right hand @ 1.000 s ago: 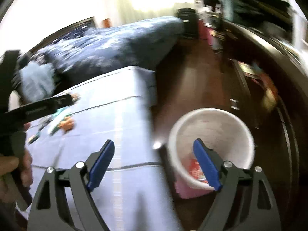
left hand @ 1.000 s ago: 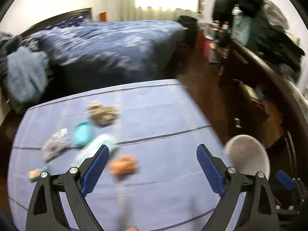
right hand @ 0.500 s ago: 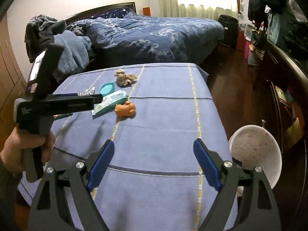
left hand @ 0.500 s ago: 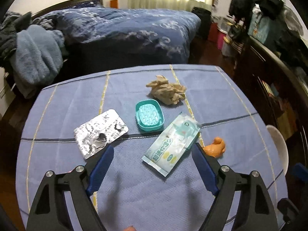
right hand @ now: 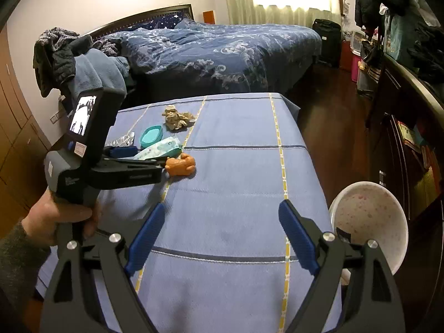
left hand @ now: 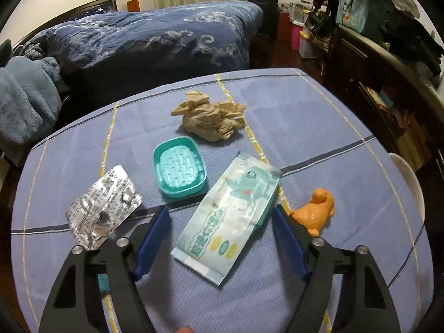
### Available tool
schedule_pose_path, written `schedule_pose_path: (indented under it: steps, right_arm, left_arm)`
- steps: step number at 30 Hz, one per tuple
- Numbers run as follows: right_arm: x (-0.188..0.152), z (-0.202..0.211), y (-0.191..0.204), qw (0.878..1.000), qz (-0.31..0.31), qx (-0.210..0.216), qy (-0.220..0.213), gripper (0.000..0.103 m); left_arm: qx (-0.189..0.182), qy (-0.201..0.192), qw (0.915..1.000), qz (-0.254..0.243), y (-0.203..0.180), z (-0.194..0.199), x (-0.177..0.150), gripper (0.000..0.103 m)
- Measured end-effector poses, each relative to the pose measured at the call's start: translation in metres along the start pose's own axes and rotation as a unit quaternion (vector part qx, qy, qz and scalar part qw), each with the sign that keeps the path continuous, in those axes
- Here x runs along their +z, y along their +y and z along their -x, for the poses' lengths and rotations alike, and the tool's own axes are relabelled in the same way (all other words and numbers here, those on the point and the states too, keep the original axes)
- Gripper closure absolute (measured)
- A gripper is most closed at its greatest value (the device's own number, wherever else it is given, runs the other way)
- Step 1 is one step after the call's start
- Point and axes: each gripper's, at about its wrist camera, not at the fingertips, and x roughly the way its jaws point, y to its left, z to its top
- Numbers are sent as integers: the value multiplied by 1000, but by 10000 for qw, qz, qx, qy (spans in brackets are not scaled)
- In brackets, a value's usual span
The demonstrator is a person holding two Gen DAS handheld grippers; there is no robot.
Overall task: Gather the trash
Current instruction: 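Move both grippers back over the table toward the remaining items, then grasp the wet-wipe packet with the left gripper while the right gripper grasps the orange toy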
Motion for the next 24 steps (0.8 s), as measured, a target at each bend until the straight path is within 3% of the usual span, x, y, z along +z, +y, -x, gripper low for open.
schedule_pose_path:
  steps: [2, 5, 11, 18, 24]
  right_arm:
    - [0, -1, 0, 10000, -6, 8, 4, 18]
    - [3, -4, 1, 10000, -36, 57, 31, 18]
    - [19, -25, 13, 9994, -39, 309, 127, 18]
    - [39, -70, 45, 9984, 332, 326, 308, 18]
    - [49, -107, 65, 9969, 485, 272, 557, 18]
  left_arm:
    - [-11, -80, 10000, -37, -2, 1, 2, 55]
    - [4, -148, 9998, -167, -8, 1, 4, 59]
    - [88, -435, 9990, -48, 2, 14, -2, 61]
    - [634, -787, 9902, 963, 73, 57, -15, 61]
    - [817, -818, 9864, 1164, 103, 75, -29, 60]
